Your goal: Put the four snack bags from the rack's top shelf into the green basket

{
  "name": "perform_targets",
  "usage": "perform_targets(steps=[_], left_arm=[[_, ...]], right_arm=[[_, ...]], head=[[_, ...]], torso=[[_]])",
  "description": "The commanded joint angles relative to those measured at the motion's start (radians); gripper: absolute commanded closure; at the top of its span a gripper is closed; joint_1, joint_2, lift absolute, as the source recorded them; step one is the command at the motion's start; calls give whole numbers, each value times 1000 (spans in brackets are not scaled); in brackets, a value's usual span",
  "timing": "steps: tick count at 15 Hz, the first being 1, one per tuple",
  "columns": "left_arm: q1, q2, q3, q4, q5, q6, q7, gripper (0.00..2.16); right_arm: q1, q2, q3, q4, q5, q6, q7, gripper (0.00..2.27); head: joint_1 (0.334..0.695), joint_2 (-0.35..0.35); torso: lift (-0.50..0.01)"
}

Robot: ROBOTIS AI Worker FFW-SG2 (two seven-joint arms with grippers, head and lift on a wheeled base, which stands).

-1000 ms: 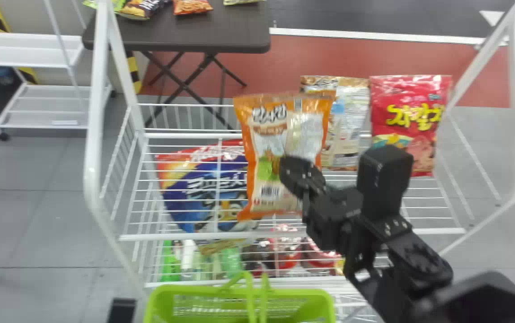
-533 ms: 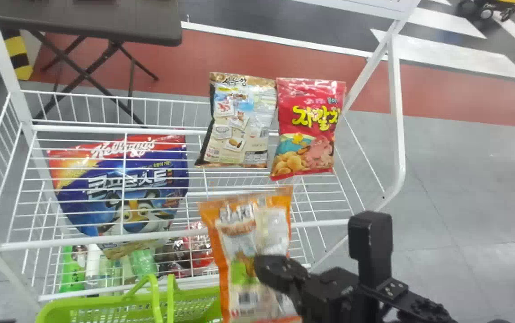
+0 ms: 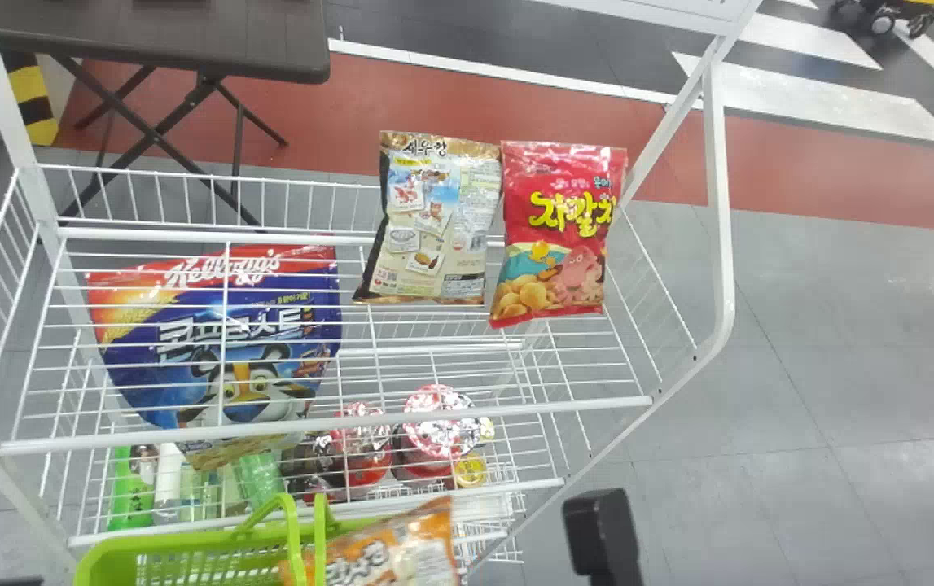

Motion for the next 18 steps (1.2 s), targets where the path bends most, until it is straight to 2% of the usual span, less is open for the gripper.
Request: perform_targets(steps=[1,5,10,11,12,13,14,15,18], left_arm=[[7,0,-9,-7,-3,0,0,2145],[16,0,-18,-19,-11,0,2,2145],[16,2,-36,-23,-23,0,5,2145],[16,0,-39,-23,-24,0,5,2145],[16,0,-39,-23,-24,0,6,2145],[16,0,-39,-23,-26,0,9,2145],[16,2,-38,-23,-26,0,12,2145],[16,0,-38,-23,-26,0,12,2145],[11,0,-35,-19,-26,0,15,2145]], right_arm=[[-16,7,87,65,12,-104,-2,2071],[-48,7,182,155,13,-196,-20,2071],[-68,1,254,223,25,-218,-19,2071],[-71,0,253,224,19,-206,-22,2003],[-72,0,245,224,18,-199,-22,1534],[-72,-2,231,223,18,-196,-22,451],[-72,-6,213,217,19,-193,-22,-2],[-69,-8,193,207,19,-172,-20,-2],[-63,-16,112,154,15,-83,3,63]], head=[[695,-350],[695,-346],[695,-226],[695,-215],[695,-211],[695,-215],[695,-220],[695,-231],[695,-337]], torso=[[0],[0],[0],[0],[0],[0],[0],[0],[0]])
